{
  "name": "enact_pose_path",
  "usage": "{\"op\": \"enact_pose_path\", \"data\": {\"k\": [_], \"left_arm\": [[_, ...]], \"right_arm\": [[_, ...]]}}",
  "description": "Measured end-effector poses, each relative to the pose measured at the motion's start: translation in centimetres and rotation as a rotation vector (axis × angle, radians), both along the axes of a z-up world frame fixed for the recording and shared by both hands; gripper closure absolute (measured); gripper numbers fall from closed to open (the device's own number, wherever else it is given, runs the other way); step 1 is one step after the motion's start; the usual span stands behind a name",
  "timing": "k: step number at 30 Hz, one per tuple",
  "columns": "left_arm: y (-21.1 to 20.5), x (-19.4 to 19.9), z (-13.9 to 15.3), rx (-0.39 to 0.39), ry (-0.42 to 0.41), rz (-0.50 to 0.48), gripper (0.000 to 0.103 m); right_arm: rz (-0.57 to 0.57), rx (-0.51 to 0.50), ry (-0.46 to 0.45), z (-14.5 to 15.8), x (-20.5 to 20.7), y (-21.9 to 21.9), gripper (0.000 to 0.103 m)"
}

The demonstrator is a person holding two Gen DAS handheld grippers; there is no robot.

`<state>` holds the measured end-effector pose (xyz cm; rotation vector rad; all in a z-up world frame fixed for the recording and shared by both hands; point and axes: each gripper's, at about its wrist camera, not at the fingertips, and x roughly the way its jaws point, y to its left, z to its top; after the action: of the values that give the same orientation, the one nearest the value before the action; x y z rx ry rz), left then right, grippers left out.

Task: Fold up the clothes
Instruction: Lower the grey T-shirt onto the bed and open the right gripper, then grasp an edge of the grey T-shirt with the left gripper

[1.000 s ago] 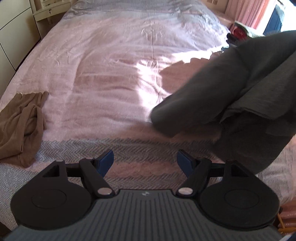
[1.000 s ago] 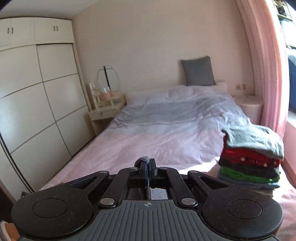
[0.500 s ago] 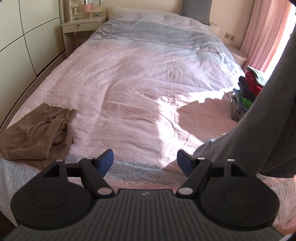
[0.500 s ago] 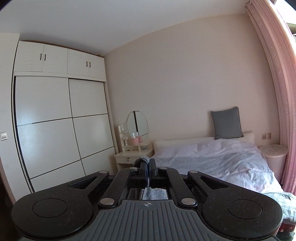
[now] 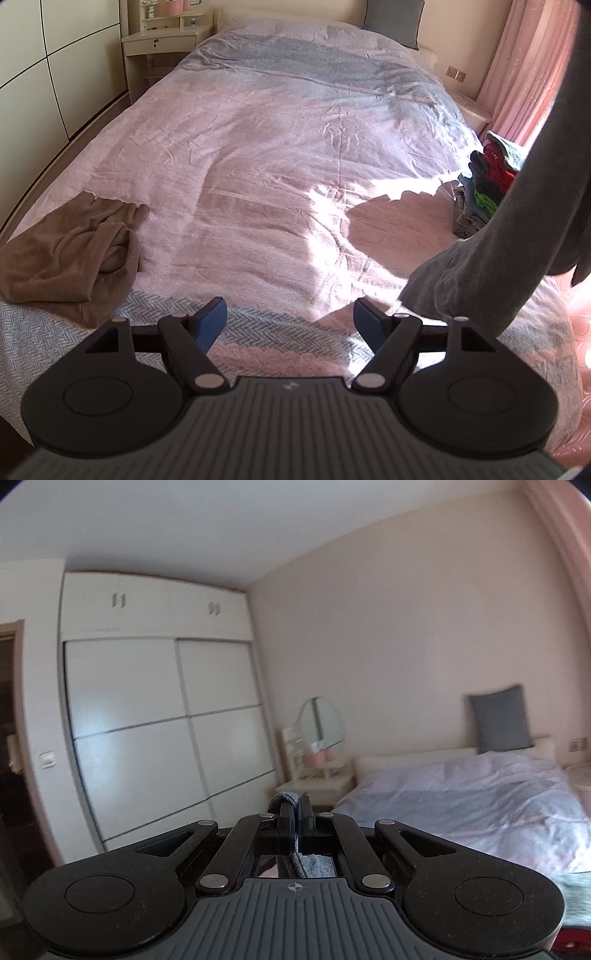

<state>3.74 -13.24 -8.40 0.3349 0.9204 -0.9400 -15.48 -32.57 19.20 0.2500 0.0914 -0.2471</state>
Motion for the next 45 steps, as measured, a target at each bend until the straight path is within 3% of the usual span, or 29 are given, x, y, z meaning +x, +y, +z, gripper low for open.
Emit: {"op": "enact_pose_path", "data": {"k": [2,4,5,6,9,12,15,19,25,29,33,39,45], "left_arm": [[0.8,0.6,-0.6,0.020,0.012,0.006,0.031],[1.7,1.3,-1.3,0.043,0.026,0.013,0.031],[2.3,1.7,-1.6,0.056,0.031,0.016,0.031],[2.8,2.0,-2.0,0.069,0.034,0.020,0.031],[4.3,3.6,-3.1,0.116,0.049,0.027,0.031],[4.9,5.1,-4.3,0.171,0.054,0.016,0.031],[4.0,5.5,-5.2,0.216,0.035,-0.048,0.031],[1.2,4.6,-5.7,0.242,0.007,-0.145,0.031],[-4.1,0.3,-7.3,0.259,0.008,-0.266,0.034],[-6.8,-3.1,-9.2,0.284,0.017,-0.300,0.034],[-9.8,-6.1,-11.4,0.305,0.003,-0.315,0.034],[-14.9,-8.9,-14.4,0.282,-0.068,-0.448,0.034],[-19.1,-8.9,-17.8,0.264,-0.098,-0.621,0.034]], "right_arm": [[0.116,0.064,0.074,-1.3,5.0,1.4,0.102],[0.216,0.132,0.212,-3.5,9.8,2.5,0.068],[0.229,0.154,0.271,-4.7,11.7,3.0,0.033],[0.202,0.147,0.281,-5.8,12.6,3.4,0.014],[0.151,0.197,0.339,-8.8,13.5,2.7,0.014],[-0.007,0.286,0.385,-12.1,11.7,0.3,0.014],[-0.242,0.307,0.475,-15.3,7.9,-2.8,0.014],[-0.468,0.360,0.618,-20.8,1.8,-4.7,0.014],[-0.619,0.471,0.813,-29.4,-7.8,-4.5,0.014],[-0.590,0.531,0.859,-32.2,-11.4,-5.5,0.014],[-0.518,0.481,0.911,-34.9,-12.6,-7.9,0.014],[-0.427,0.431,0.959,-39.9,-14.0,-12.0,0.014],[-0.375,0.405,0.990,-44.5,-13.8,-14.9,0.014]]}}
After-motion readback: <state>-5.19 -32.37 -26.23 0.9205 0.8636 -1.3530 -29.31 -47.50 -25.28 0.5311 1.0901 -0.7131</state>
